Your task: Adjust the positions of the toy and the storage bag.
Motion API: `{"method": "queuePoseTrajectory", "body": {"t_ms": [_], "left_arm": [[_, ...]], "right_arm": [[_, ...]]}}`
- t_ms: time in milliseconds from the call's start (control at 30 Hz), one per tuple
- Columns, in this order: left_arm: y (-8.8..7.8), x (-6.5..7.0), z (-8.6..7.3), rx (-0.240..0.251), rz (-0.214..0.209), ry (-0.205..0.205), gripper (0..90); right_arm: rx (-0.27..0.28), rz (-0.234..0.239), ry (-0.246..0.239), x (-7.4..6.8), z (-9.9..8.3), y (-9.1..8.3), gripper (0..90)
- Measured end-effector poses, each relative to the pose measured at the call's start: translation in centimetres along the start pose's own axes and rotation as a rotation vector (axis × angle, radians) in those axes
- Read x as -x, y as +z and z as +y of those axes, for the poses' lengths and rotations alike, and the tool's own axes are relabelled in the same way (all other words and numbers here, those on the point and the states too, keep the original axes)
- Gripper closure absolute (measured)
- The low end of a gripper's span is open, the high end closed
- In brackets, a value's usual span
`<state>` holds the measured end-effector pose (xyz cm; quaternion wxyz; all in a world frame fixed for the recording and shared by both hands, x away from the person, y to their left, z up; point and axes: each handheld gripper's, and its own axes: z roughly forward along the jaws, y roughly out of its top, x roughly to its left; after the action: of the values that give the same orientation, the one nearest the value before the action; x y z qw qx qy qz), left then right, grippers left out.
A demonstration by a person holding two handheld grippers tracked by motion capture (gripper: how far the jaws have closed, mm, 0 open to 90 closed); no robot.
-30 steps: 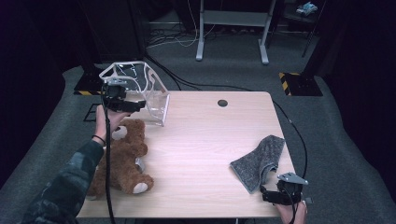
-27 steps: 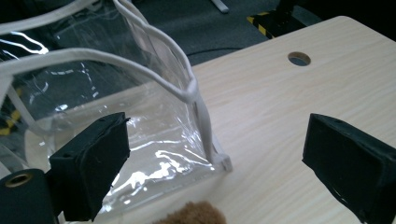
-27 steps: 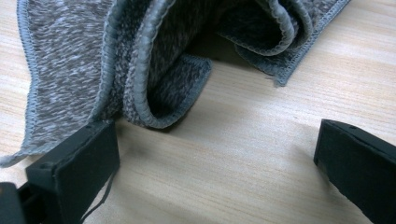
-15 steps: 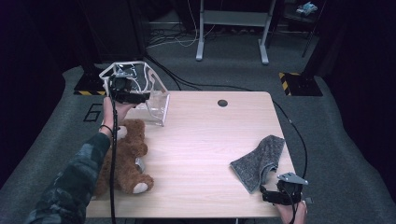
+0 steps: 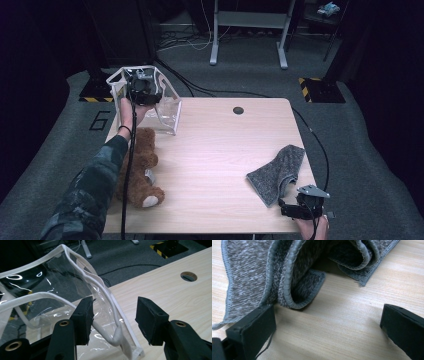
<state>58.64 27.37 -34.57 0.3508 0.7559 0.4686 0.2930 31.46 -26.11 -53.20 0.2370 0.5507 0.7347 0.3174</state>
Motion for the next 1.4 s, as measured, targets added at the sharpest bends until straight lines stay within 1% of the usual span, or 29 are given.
{"method": "queuePoseTrajectory", "body": {"t_ms": [100, 133, 167, 200, 233, 267, 300, 333, 367, 433, 467, 567, 600, 633, 667, 967, 1067, 1133, 1167, 1233, 1333, 1367, 1400], "left_arm": [[0.3, -0.1, 0.1, -0.01, 0.0, 0.007, 49.2], [0.5, -0.1, 0.1, -0.017, 0.005, 0.016, 53.6], [0.7, -0.1, 0.1, -0.021, 0.006, 0.02, 53.6], [1.1, -0.2, 0.0, -0.042, 0.0, 0.024, 57.7], [1.3, -0.2, -0.1, -0.05, -0.006, 0.025, 61.3], [1.5, -0.3, -0.2, -0.05, -0.017, 0.02, 65.8], [1.5, -0.3, -0.2, -0.05, -0.017, 0.02, 70.4], [1.7, -0.3, -0.3, -0.056, -0.03, 0.015, 75.8], [1.8, -0.4, -0.3, -0.052, -0.038, 0.013, 80.0], [1.9, -0.4, -0.2, -0.052, -0.055, 0.001, 83.4], [1.9, -0.5, -0.1, -0.053, -0.074, -0.01, 84.0], [2.0, -0.5, 0.1, -0.056, -0.08, -0.014, 84.7], [2.1, -0.5, 0.2, -0.054, -0.088, -0.009, 84.7], [2.1, -0.4, 0.3, -0.055, -0.087, -0.007, 84.8], [2.2, -0.2, 0.4, -0.055, -0.097, -0.009, 84.9], [2.7, 0.7, 0.9, -0.051, -0.117, 0.007, 85.1], [2.9, 1.1, 1.1, -0.051, -0.131, 0.018, 85.2], [2.9, 1.4, 1.2, -0.054, -0.132, 0.024, 85.2], [3.0, 1.5, 1.2, -0.049, -0.14, 0.029, 85.2], [3.0, 1.8, 1.3, -0.054, -0.145, 0.032, 85.2], [3.1, 2.3, 1.4, -0.046, -0.156, 0.028, 85.2], [3.1, 2.6, 1.4, -0.045, -0.167, 0.033, 85.2], [3.1, 2.6, 1.4, -0.045, -0.167, 0.033, 85.2]], "right_arm": [[0.0, 0.0, 0.0, 0.0, 0.0, 0.0, 0.0], [-0.001, 0.001, 0.002, 0.0, 0.0, 0.0, 0.0], [-0.001, 0.001, 0.002, 0.0, 0.0, 0.0, 0.0], [0.0, 0.0, 0.0, 0.0, 0.0, 0.0, 0.0], [0.0, 0.0, 0.0, 0.0, 0.0, 0.0, 0.0], [0.0, 0.0, 0.0, 0.0, 0.0, 0.0, 0.0], [-0.001, 0.001, 0.002, 0.0, 0.0, 0.0, 0.0], [0.0, 0.0, 0.0, 0.0, 0.0, 0.0, 0.0], [0.0, 0.0, 0.0, 0.0, 0.0, 0.0, 0.0], [0.0, 0.0, 0.0, 0.0, 0.0, 0.0, 0.0], [0.0, 0.0, 0.001, 0.0, 0.0, 0.0, 0.0], [0.0, 0.0, 0.0, 0.0, 0.0, 0.0, 0.0], [0.0, 0.0, 0.0, 0.0, 0.0, 0.0, 0.0], [0.0, 0.0, 0.001, 0.0, 0.0, 0.0, 0.0], [0.001, -0.001, 0.001, 0.0, 0.0, 0.0, 0.0], [0.001, -0.002, 0.002, 0.0, 0.0, 0.0, 0.0], [0.002, -0.002, 0.003, 0.0, 0.0, 0.0, 0.0], [0.002, -0.002, 0.003, 0.0, 0.0, 0.0, 0.0], [0.001, -0.002, 0.004, 0.0, 0.0, 0.0, 0.0], [0.001, -0.003, 0.004, 0.0, 0.0, 0.0, 0.0], [0.001, -0.003, 0.005, 0.0, 0.0, 0.0, 0.0], [0.001, -0.003, 0.004, 0.0, 0.0, 0.0, 0.0], [0.001, -0.003, 0.005, -0.1, 0.0, 0.0, 0.0]]}}
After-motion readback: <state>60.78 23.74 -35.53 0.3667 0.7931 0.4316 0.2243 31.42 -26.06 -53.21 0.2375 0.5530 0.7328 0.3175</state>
